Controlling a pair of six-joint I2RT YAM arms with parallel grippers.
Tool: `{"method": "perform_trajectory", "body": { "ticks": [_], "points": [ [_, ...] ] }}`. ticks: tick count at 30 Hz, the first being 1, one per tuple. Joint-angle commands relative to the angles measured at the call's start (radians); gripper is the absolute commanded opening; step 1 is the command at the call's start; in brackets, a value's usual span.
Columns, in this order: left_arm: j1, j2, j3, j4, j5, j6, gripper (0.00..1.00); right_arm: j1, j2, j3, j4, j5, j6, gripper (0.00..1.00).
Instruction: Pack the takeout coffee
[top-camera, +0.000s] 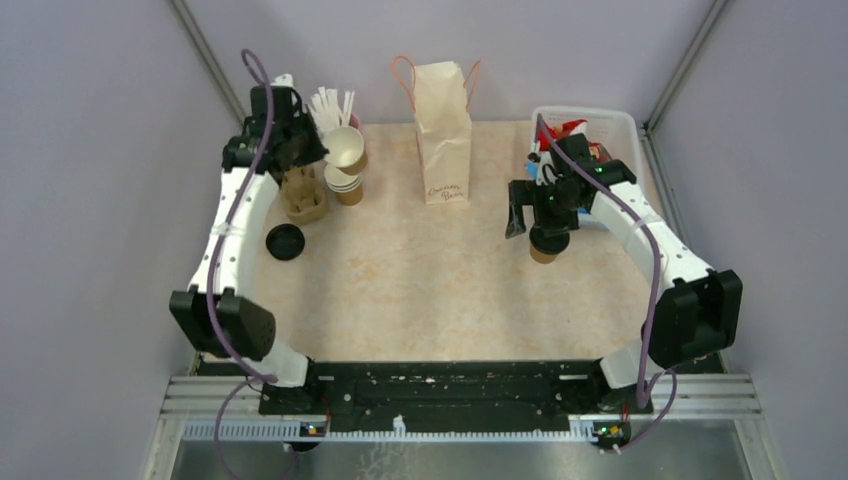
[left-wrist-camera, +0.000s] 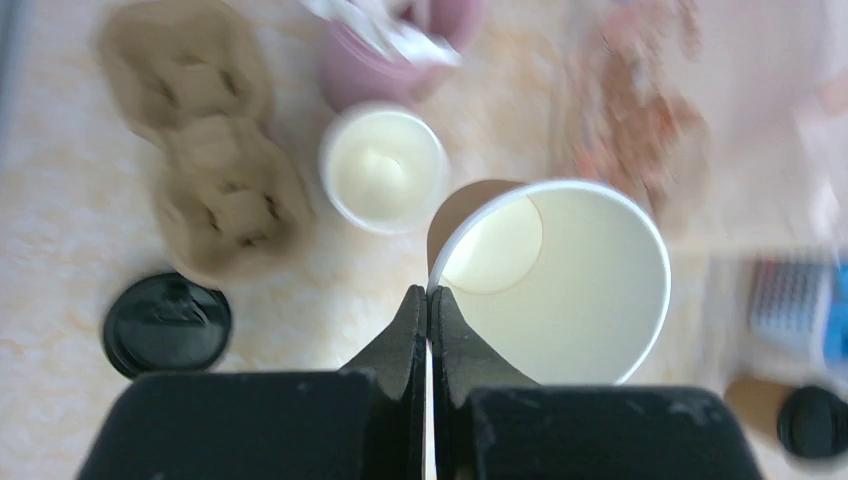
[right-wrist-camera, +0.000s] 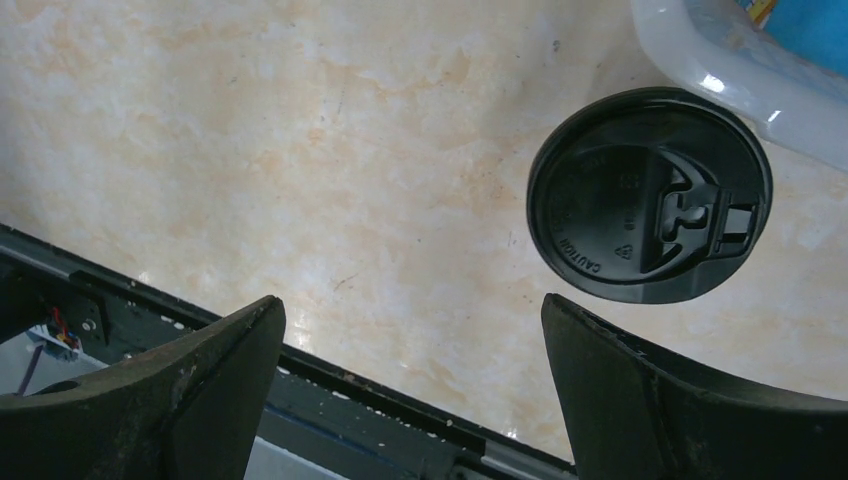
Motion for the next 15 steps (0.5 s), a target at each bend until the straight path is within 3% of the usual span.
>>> {"method": "perform_trajectory", "body": {
  "ticks": [1,8,12,15],
  "points": [
    [-0.213,-0.216,-0.255,0.055,0.006,0.058,0.0,0.051,-0.118,-0.018,0.011,0.003,0.002,0.99],
    [-0.561,-0.377,-0.618,0.193,-0.16,-0.126,0.0,0.062,-0.248,-0.123,-0.016,0.002,0.01,0.99],
    [-0.784,-0.328,-0.713,0.241,-0.288,-0.213,0.0,0.062,-0.306,-0.161,-0.038,0.001,0.016,0.99],
    [-0.853,-0.302,-0.771,0.296,-0.302,-0.255,0.0,0.063,-0.332,-0.171,-0.052,0.005,0.018,0.99]
  ]
}}
